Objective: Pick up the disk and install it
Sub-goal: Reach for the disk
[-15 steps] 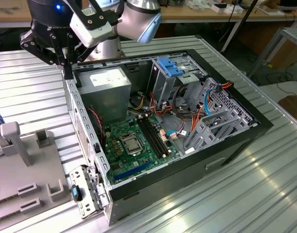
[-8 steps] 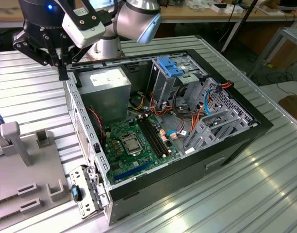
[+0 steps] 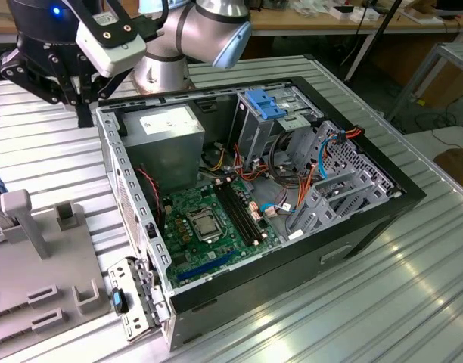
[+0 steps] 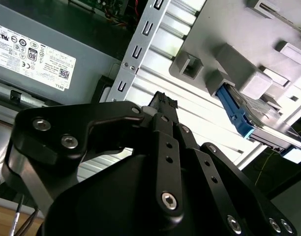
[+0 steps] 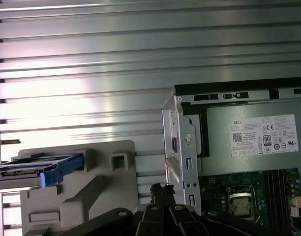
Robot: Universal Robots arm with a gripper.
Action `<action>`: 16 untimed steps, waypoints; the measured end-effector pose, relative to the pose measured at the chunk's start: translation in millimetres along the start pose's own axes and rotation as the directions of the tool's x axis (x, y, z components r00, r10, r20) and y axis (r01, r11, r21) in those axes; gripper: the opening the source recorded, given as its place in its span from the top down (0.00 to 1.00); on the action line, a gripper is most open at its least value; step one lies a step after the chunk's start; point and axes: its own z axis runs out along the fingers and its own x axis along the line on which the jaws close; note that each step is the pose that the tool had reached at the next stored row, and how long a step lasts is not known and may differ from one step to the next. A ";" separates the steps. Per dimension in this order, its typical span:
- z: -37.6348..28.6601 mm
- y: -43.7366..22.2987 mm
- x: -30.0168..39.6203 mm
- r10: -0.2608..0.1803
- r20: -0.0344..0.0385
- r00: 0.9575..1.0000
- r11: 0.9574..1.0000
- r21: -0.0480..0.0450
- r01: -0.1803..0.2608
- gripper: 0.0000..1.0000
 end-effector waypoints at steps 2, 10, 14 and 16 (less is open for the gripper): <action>-0.1 -0.2 2.8 0.000 0.000 1.000 1.000 0.000 0.000 0.89; -0.4 -1.2 15.6 0.000 0.000 1.000 1.000 0.000 0.000 0.89; -0.7 -1.8 23.7 0.000 0.000 1.000 1.000 0.000 0.000 0.89; -0.8 -2.1 28.0 0.000 0.000 1.000 1.000 0.000 0.000 0.89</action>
